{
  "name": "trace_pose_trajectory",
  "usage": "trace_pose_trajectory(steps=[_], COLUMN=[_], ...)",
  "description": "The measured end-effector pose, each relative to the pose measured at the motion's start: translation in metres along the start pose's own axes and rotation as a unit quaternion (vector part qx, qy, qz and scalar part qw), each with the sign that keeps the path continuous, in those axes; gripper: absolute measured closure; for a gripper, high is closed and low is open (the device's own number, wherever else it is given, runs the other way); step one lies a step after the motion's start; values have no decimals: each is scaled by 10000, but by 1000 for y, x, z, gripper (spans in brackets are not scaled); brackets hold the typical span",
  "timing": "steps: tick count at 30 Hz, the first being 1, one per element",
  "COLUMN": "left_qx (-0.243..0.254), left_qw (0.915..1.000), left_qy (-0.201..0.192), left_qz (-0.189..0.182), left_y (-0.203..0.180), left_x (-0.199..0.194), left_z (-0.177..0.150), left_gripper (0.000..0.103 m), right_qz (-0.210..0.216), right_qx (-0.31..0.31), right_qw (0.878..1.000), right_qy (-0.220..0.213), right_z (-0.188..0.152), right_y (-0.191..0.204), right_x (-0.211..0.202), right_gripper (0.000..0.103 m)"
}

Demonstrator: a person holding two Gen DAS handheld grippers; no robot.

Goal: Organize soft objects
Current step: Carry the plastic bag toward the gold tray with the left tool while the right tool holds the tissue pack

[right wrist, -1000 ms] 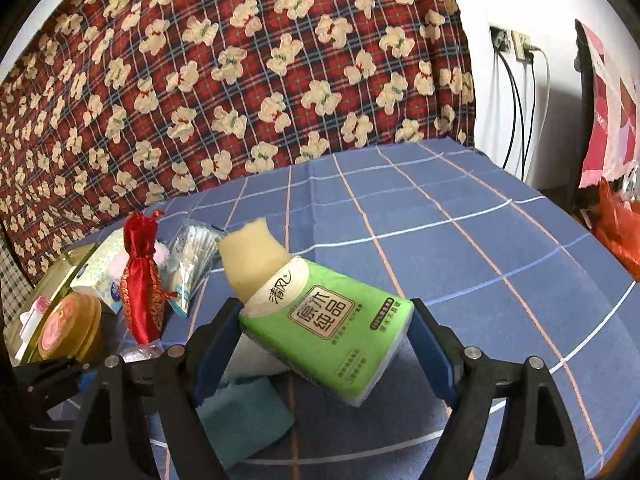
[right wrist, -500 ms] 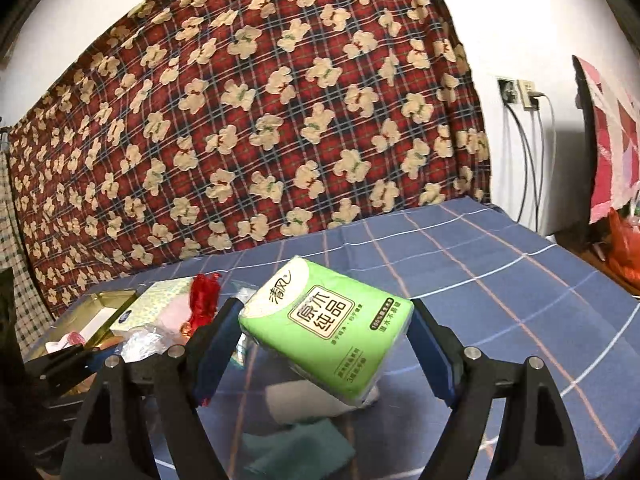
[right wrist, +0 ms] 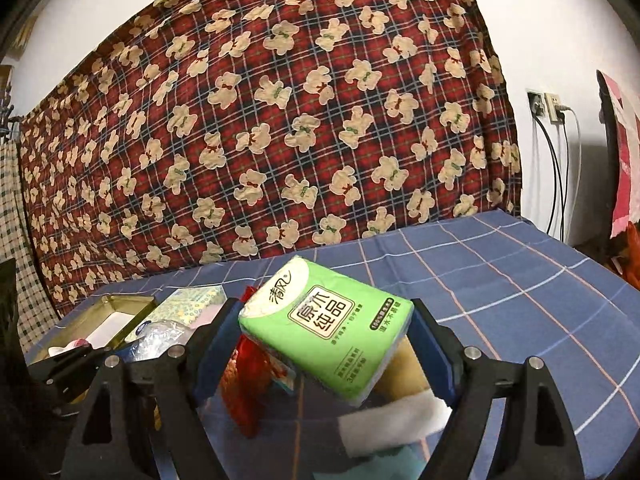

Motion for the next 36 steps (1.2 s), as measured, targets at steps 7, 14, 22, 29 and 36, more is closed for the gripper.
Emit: trace_pose_trajectory(steps=[7, 14, 22, 29, 36], left_qx=[-172, -382, -407, -549, -677], left_qw=[9998, 9989, 9978, 9957, 9934], left_qy=[21, -135, -255, -402, -485], left_qz=[77, 247, 463, 629, 783], left_y=[13, 27, 34, 45, 54], left_x=[9, 8, 6, 1, -2], left_z=[3, 6, 7, 7, 7], left_gripper=[69, 69, 69, 69, 69], right_qz=[-88, -239, -372, -443, -430], right_qx=[-33, -169, -183, -515, -545], right_qw=[10000, 9995, 9991, 9976, 9975], right_qy=[9, -83, -79, -150, -143], right_z=[2, 4, 6, 5, 6], right_y=[9, 21, 26, 41, 44], right_x=[16, 27, 36, 38, 41], right_gripper=[20, 20, 20, 20, 20])
Point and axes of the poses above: each gripper's, at about its wrist camera, not at the fingertips, and x roughly the way its jaws point, y to its left, z to its top, the point moved 1 cm from there along x, roughly the way its jaws point, and after that the axes turned 3 degrees about -y, right-handed, at the moved point
